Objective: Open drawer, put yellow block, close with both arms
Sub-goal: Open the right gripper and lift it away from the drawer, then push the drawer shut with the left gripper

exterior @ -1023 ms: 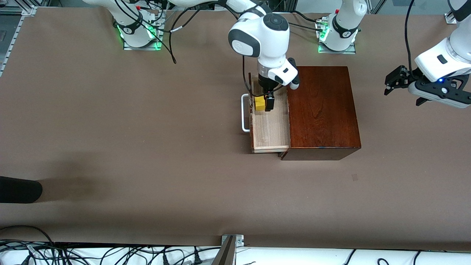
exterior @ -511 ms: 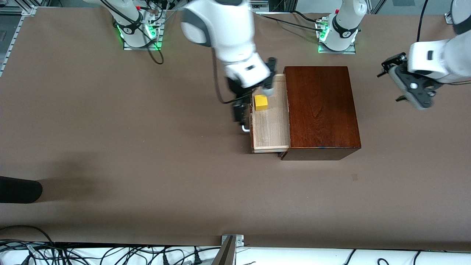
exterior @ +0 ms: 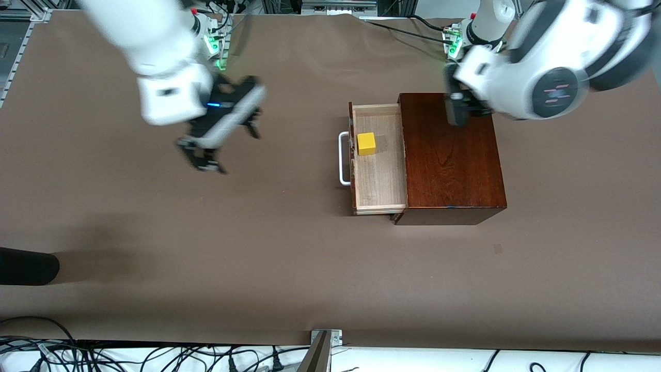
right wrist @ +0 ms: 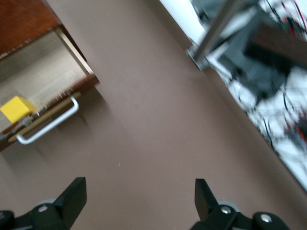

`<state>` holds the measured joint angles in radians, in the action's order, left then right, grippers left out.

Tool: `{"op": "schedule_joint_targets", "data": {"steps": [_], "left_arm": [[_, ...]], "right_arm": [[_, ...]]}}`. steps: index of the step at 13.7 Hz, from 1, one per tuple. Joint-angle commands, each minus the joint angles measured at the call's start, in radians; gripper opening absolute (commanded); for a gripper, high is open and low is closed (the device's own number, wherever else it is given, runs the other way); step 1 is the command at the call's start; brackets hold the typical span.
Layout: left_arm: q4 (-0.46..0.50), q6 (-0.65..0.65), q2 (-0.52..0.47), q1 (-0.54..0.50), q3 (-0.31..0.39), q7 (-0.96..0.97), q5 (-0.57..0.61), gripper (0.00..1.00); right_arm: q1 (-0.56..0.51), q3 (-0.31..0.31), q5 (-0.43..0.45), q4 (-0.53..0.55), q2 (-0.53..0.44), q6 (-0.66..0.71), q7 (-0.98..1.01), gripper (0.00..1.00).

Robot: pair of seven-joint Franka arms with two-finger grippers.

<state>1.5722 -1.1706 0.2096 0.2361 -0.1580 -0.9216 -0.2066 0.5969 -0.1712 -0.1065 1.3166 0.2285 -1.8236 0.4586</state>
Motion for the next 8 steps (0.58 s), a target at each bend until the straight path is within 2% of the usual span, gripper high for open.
{"op": "schedule_joint_targets", "data": {"steps": [1,2,4,8], "left_arm": [[-0.119,-0.102,0.135,0.066,0.002,-0.037,-0.03,1.0],[-0.123,-0.191,0.16,0.099,-0.02,-0.039,-0.03,1.0],[-0.12,-0.395,0.203,0.173,-0.049,-0.037,-0.03,1.0],[-0.121,-0.686,0.319,0.29,-0.049,-0.013,-0.027,1.0]], "right_arm": [[0.011,-0.065,-0.024,0.203,-0.179,0.038,-0.101,1.0],[-0.005,-0.082,-0.022,0.237,-0.214,0.062,-0.16,1.0],[-0.099,-0.068,-0.024,0.247,-0.232,0.134,-0.202,1.0],[-0.282,0.024,-0.016,0.251,-0.238,0.227,-0.259,1.0]]}}
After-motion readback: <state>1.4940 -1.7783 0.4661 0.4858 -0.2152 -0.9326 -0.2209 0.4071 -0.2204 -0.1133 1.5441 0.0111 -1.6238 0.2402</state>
